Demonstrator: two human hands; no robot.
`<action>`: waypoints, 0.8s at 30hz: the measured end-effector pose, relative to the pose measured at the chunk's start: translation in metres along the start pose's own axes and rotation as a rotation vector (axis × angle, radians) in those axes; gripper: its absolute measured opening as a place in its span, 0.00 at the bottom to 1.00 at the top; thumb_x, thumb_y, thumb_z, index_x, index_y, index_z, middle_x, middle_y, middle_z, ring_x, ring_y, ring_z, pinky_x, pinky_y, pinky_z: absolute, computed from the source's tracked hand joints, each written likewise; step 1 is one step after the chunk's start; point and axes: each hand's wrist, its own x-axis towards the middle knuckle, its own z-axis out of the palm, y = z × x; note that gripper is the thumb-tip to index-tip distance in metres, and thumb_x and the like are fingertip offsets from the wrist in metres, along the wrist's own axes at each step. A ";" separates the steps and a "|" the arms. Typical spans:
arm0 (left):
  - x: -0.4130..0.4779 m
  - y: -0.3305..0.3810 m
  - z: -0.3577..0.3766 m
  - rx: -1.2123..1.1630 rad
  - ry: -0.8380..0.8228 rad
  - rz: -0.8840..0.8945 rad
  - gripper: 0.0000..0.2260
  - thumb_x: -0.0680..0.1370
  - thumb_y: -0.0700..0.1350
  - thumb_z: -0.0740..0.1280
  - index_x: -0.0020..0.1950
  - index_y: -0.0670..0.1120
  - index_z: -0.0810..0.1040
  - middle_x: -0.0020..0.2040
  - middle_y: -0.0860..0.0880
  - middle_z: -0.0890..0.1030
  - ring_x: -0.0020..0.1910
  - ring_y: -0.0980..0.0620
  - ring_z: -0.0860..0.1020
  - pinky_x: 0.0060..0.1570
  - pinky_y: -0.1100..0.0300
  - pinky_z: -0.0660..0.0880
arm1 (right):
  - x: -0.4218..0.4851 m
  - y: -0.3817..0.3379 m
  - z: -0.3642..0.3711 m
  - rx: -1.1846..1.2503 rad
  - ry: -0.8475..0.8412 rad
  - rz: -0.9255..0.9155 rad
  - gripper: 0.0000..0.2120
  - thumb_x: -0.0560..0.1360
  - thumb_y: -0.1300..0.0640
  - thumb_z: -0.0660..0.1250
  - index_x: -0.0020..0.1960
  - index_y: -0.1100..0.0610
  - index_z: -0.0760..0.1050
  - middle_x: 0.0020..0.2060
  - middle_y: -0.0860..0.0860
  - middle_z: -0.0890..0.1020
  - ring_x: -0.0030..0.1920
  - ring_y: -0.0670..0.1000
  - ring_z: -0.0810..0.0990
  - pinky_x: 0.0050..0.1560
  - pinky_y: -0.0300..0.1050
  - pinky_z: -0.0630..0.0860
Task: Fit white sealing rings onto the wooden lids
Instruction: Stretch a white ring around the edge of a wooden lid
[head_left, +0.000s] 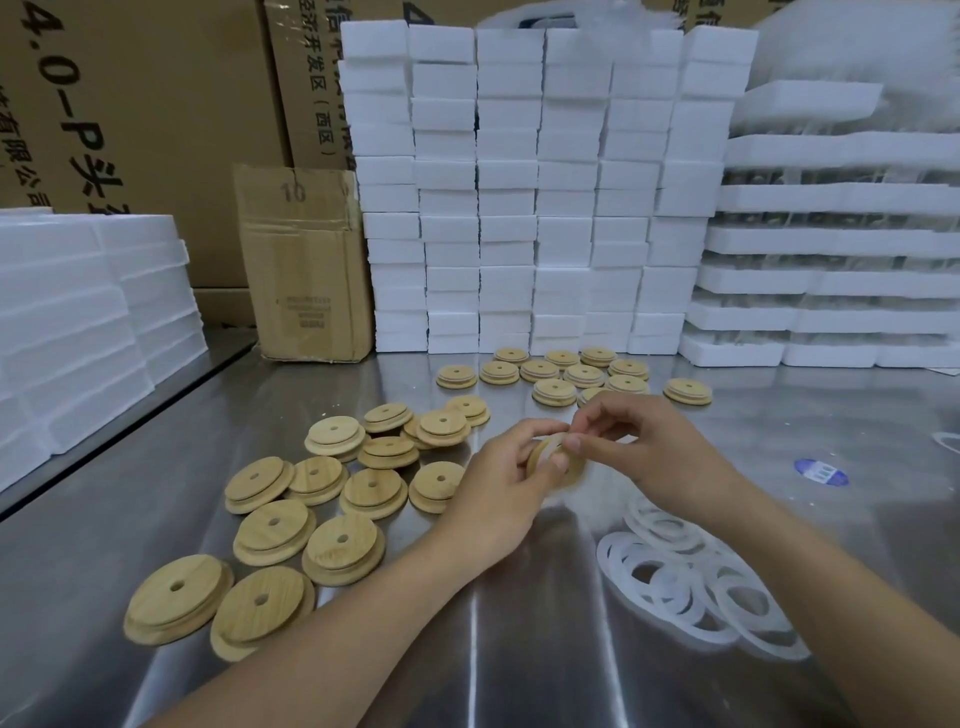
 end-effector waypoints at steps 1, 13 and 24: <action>0.000 -0.001 0.000 0.035 -0.003 0.013 0.13 0.85 0.46 0.69 0.70 0.53 0.80 0.55 0.53 0.87 0.56 0.54 0.85 0.57 0.53 0.81 | 0.000 0.000 -0.001 -0.011 -0.007 0.002 0.03 0.76 0.58 0.77 0.45 0.54 0.84 0.41 0.49 0.87 0.44 0.50 0.85 0.51 0.40 0.79; 0.003 -0.004 -0.006 0.072 -0.076 0.005 0.13 0.86 0.47 0.66 0.69 0.49 0.82 0.61 0.50 0.86 0.64 0.49 0.82 0.70 0.41 0.75 | -0.003 -0.005 -0.013 -0.051 -0.117 0.112 0.03 0.79 0.58 0.75 0.46 0.55 0.86 0.42 0.52 0.87 0.47 0.52 0.84 0.54 0.44 0.79; 0.008 -0.004 -0.013 -0.010 -0.081 -0.088 0.11 0.86 0.44 0.66 0.68 0.49 0.83 0.60 0.49 0.87 0.63 0.50 0.84 0.71 0.43 0.76 | -0.005 0.005 -0.019 -0.184 -0.212 0.174 0.03 0.77 0.57 0.77 0.45 0.55 0.86 0.42 0.54 0.87 0.48 0.61 0.83 0.59 0.60 0.79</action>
